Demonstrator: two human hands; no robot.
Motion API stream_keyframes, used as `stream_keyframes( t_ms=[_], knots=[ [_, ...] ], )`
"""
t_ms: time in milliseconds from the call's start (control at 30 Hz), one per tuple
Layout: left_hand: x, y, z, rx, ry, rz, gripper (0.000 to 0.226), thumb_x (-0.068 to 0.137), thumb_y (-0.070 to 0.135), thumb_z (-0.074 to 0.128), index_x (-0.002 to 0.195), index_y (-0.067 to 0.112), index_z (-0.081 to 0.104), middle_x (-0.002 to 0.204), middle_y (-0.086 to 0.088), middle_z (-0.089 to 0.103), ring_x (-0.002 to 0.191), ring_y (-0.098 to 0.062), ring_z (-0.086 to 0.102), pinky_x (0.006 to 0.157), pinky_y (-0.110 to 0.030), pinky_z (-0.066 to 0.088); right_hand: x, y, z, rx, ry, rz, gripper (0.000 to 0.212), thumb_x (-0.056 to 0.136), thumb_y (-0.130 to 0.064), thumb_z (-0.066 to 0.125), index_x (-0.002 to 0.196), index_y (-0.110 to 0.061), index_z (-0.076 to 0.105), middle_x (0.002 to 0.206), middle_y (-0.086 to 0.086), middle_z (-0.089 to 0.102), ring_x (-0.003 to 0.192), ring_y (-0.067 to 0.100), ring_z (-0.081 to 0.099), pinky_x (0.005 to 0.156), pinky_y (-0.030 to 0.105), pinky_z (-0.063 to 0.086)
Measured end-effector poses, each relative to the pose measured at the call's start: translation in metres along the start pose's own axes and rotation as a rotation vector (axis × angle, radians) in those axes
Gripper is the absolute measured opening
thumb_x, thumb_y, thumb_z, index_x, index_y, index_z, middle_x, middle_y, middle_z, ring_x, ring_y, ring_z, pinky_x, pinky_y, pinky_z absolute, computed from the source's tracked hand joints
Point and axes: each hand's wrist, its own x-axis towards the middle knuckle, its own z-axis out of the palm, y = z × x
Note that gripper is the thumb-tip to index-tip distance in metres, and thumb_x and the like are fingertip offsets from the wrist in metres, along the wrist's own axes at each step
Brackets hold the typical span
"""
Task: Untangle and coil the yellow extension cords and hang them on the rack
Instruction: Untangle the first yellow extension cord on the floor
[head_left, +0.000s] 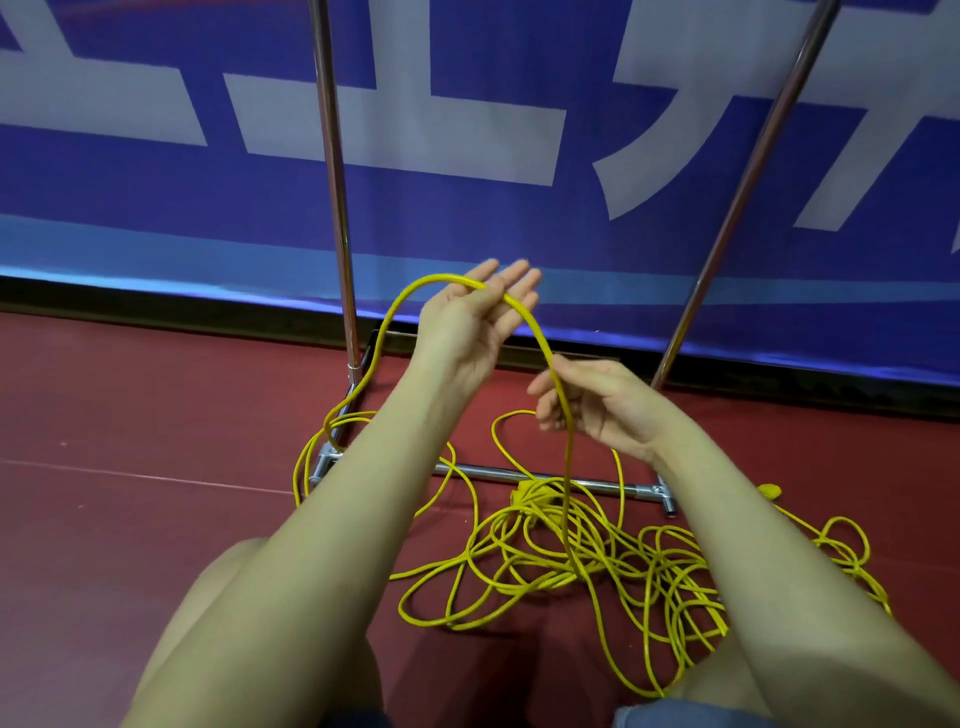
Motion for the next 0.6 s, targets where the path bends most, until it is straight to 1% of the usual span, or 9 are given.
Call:
stream_keyframes(
  t_ms=[67,133,233,300,367,433,467,533,600],
  knots=[
    [0.003,0.012,0.003,-0.115,0.008,0.048,0.038,0.098,-0.006,0.036,0.136,-0.007,0.032,0.130,-0.028,0.052,0.123,-0.038,0.050,0.070,-0.030,0.055,-0.002,0.010,-0.003,-0.027,-0.007,0.082,0.034,0.080,-0.035,0.052,0.083,-0.004,0.065,0.064,0.007,0.065,0.060,0.017,0.063,0.063,0.024,0.053],
    [0.008,0.023,0.001,-0.144,0.033,0.092,0.039,0.098,-0.005,0.036,0.137,-0.008,0.031,0.134,-0.028,0.048,0.123,-0.035,0.050,0.070,-0.028,0.054,-0.002,0.018,-0.007,-0.017,0.001,0.106,0.027,0.080,-0.031,0.054,0.079,-0.007,0.065,0.061,0.004,0.061,0.057,0.017,0.059,0.065,0.028,0.050],
    [0.015,0.026,-0.012,-0.096,0.132,0.069,0.026,0.099,-0.002,0.037,0.124,-0.008,0.041,0.130,-0.026,0.053,0.121,-0.033,0.054,0.076,-0.030,0.052,0.000,0.019,-0.009,-0.005,0.060,0.091,0.023,0.079,-0.030,0.056,0.077,-0.007,0.062,0.058,0.002,0.056,0.051,0.012,0.051,0.063,0.029,0.042],
    [0.015,0.022,-0.017,-0.031,0.150,0.005,0.016,0.099,0.003,0.040,0.110,-0.007,0.048,0.117,-0.020,0.061,0.118,-0.032,0.056,0.079,-0.032,0.053,0.002,0.017,-0.007,-0.010,0.093,0.085,0.024,0.078,-0.031,0.058,0.077,-0.007,0.061,0.056,0.000,0.055,0.049,0.011,0.049,0.056,0.024,0.044],
    [0.013,0.013,-0.019,0.093,0.124,-0.064,0.009,0.097,0.002,0.044,0.103,-0.002,0.048,0.097,-0.014,0.063,0.103,-0.028,0.065,0.075,-0.031,0.056,0.005,0.015,-0.003,-0.013,0.124,0.074,0.023,0.082,-0.029,0.058,0.076,-0.007,0.061,0.054,0.000,0.055,0.046,0.010,0.049,0.051,0.021,0.043],
    [0.009,0.001,-0.020,0.241,0.101,-0.102,0.020,0.093,-0.006,0.047,0.111,0.001,0.039,0.090,-0.014,0.063,0.075,-0.019,0.069,0.069,-0.029,0.056,0.009,0.013,0.002,-0.036,0.150,0.065,0.023,0.087,-0.025,0.057,0.075,-0.007,0.062,0.053,0.001,0.055,0.045,0.010,0.049,0.049,0.019,0.042],
    [0.007,-0.006,-0.021,0.345,0.095,-0.094,0.027,0.092,-0.008,0.048,0.114,0.002,0.036,0.091,-0.015,0.063,0.069,-0.016,0.068,0.071,-0.030,0.056,0.010,0.012,0.005,-0.046,0.154,0.062,0.023,0.089,-0.024,0.056,0.074,-0.007,0.062,0.053,0.001,0.055,0.044,0.010,0.049,0.048,0.018,0.042],
    [0.005,-0.013,-0.025,0.496,0.105,-0.057,0.033,0.091,-0.009,0.048,0.120,-0.001,0.035,0.098,-0.018,0.064,0.069,-0.014,0.067,0.075,-0.032,0.055,0.010,0.009,0.009,-0.050,0.137,0.046,0.024,0.088,-0.024,0.056,0.074,-0.006,0.063,0.052,0.001,0.056,0.042,0.010,0.049,0.046,0.018,0.042],
    [0.008,-0.009,-0.027,0.446,0.124,-0.034,0.033,0.092,-0.011,0.045,0.122,-0.003,0.035,0.104,-0.020,0.060,0.072,-0.018,0.067,0.071,-0.030,0.057,0.008,0.004,0.012,-0.030,0.082,0.025,0.026,0.085,-0.028,0.054,0.080,-0.004,0.064,0.054,0.003,0.058,0.043,0.012,0.053,0.047,0.019,0.045]
  ],
)
